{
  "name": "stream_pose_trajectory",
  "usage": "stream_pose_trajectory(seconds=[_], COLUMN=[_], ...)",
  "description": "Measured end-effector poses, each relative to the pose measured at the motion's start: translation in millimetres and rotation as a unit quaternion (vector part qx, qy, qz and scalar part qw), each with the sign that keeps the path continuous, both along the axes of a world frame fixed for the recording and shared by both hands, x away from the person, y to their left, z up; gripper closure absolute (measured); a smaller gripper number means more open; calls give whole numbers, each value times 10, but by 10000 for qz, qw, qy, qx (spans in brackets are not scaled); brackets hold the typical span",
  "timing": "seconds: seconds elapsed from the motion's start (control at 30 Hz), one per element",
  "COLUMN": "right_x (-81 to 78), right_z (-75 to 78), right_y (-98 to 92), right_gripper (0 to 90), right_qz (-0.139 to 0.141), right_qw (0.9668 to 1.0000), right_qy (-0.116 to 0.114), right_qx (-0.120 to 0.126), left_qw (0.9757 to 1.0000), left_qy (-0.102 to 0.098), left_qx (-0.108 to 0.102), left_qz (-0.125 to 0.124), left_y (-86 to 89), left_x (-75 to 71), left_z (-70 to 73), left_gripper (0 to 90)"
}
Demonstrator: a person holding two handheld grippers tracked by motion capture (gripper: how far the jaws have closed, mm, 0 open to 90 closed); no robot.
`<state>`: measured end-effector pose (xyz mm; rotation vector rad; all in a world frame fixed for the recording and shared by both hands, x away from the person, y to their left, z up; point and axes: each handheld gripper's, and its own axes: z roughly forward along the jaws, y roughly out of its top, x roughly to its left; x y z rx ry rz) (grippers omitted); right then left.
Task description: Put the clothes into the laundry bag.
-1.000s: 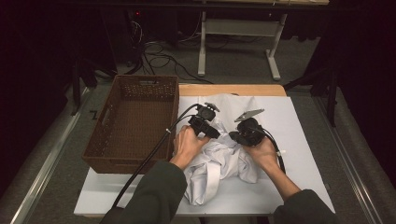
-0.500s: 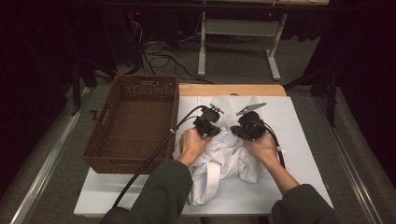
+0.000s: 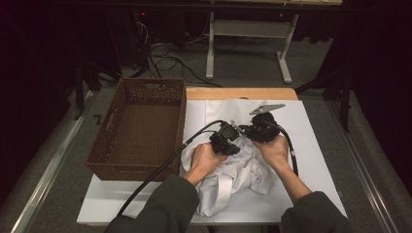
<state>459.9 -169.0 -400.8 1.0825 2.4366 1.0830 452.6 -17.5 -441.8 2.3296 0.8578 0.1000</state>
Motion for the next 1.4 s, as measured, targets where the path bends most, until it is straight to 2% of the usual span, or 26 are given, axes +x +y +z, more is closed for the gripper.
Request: stream_pose_trajectory(seconds=[0.1,0.17,0.23,0.27,0.33,0.4,0.5,0.6,0.73,0.83,0.93,1.1,1.2,1.27,1.4], right_x=[-40,-75,-90,-95,-107,-114,-138,-162,-217,-282,-350,-439,-436,-400,-325], right_z=[-23,-57,-101,-122,-157,-180,-176,-151,-86,-27,12,-73,-209,-319,-456], right_y=[12,29,26,22,10,2,4,11,-9,-31,-31,39,72,62,-12], right_gripper=[900,900,900,900,899,894,859,775,666,650,649,650,642,652,776], right_qz=[73,140,162,138,112,83,64,16,-60,-39,53,262,276,208,81], right_qw=[10000,9998,9997,9997,9993,9993,9989,9987,9982,9977,9980,9972,9959,9946,9929], right_qy=[65,101,119,141,155,173,152,23,-235,-418,-443,-296,-143,-33,129], right_qx=[19,-20,-114,-170,-324,-333,-432,-503,-550,-526,-453,-637,-852,-1019,-1179], left_qw=[9988,9977,9975,9974,9970,9965,9957,9938,9891,9878,9861,9837,9821,9819,9831], left_qy=[71,69,-42,-83,-72,-68,-44,74,105,203,368,428,497,554,813], left_qx=[-82,-97,32,123,279,440,610,849,1270,1339,1442,1547,1634,1614,1485], left_qz=[486,667,704,700,716,714,701,719,735,767,742,805,789,817,693], left_y=[-17,-14,-7,0,36,98,188,219,261,293,282,247,228,217,210], left_x=[153,216,207,186,135,78,-17,-83,-152,-162,-145,-114,-80,-66,-39], left_z=[-93,-135,-120,-88,0,105,262,326,318,293,257,159,104,79,38], left_gripper=[876,870,822,759,640,561,488,447,438,438,438,465,481,501,609])
